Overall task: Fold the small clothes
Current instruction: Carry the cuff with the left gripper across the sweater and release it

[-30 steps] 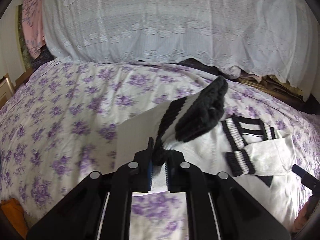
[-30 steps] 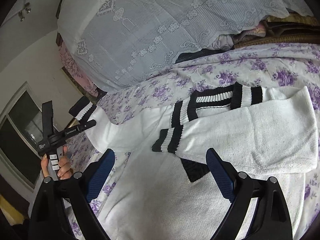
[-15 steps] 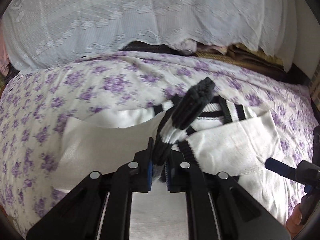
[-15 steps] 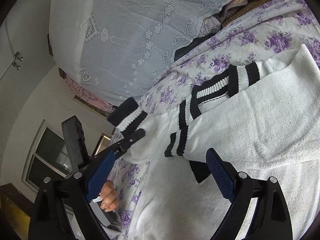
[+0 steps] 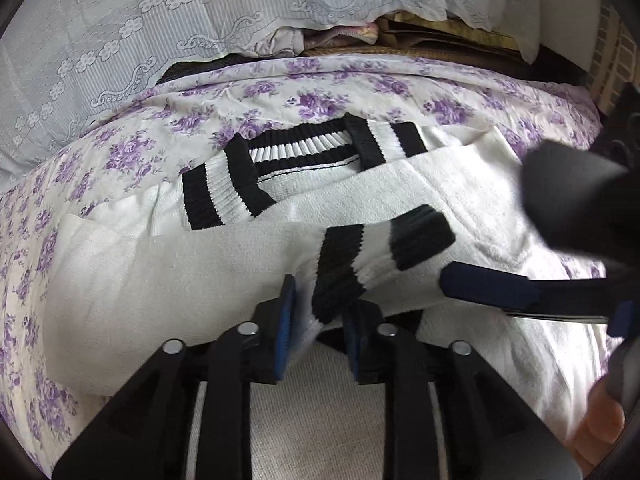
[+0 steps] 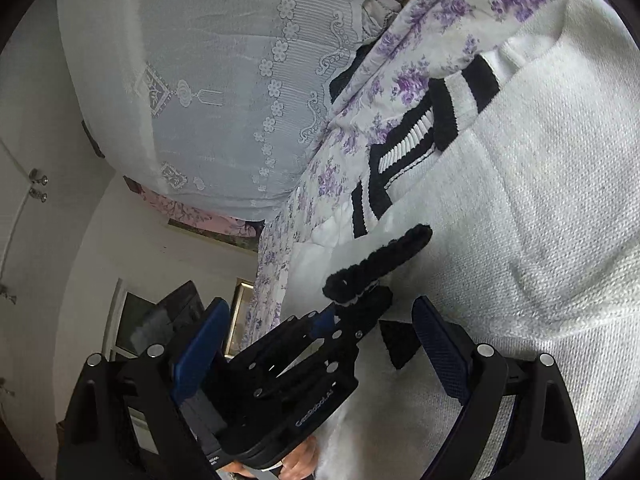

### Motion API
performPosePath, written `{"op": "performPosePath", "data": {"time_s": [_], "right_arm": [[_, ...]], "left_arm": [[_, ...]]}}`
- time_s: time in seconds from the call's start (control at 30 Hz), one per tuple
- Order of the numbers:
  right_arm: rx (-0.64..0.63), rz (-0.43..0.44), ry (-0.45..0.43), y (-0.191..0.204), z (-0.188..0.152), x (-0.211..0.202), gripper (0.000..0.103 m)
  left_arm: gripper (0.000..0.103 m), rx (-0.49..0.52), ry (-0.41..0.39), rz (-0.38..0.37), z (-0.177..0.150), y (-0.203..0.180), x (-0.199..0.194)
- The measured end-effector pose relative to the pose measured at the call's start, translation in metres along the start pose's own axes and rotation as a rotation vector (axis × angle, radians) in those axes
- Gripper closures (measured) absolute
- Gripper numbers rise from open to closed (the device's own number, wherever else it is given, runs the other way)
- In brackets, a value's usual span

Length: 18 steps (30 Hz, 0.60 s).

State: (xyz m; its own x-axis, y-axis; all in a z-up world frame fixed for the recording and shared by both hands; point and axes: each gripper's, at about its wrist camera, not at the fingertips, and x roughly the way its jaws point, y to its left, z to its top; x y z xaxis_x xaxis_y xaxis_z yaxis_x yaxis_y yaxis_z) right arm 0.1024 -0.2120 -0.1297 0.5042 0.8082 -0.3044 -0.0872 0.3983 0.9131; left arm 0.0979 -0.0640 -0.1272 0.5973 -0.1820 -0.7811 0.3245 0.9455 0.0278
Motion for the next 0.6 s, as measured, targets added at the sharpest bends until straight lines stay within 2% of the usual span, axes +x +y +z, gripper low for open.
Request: {"op": "performPosePath", "data": {"time_s": [0.07,0.1,0.23,0.37,0.43,0.53,0.6], "right_arm": [[0.013,0.012,-0.008,-0.003,0.002,0.002,0.010],[0.015,0.018,-0.012,-0.005,0.002,0.003,0.010],[-0.014,-0.011,-0.008,0.000,0.001,0.008,0.013],[-0.047,-0.077,0.003,0.000,0.000,0.015,0.024],[-0.054,-0.092,0.000,-0.001,0.000,0.016,0.026],[-0.088,-0.142,-0.005,0.001,-0.001,0.019,0.033],[-0.138,-0.218,-0.007,0.006,0.000,0.024,0.045]], "left_arm": [[0.058,0.009,-0.007,-0.009,-0.003,-0.002,-0.004],[0.055,0.022,-0.012,-0.002,-0.005,-0.003,-0.006],[0.053,0.068,-0.017,0.017,-0.014,-0.002,-0.016],[0.041,0.058,-0.044,0.045,-0.028,0.020,-0.037],[0.036,0.023,-0.068,0.068,-0.036,0.040,-0.050],[0.030,-0.097,-0.093,0.094,-0.041,0.082,-0.067],[0.030,-0.201,-0.101,0.137,-0.041,0.112,-0.074]]}}
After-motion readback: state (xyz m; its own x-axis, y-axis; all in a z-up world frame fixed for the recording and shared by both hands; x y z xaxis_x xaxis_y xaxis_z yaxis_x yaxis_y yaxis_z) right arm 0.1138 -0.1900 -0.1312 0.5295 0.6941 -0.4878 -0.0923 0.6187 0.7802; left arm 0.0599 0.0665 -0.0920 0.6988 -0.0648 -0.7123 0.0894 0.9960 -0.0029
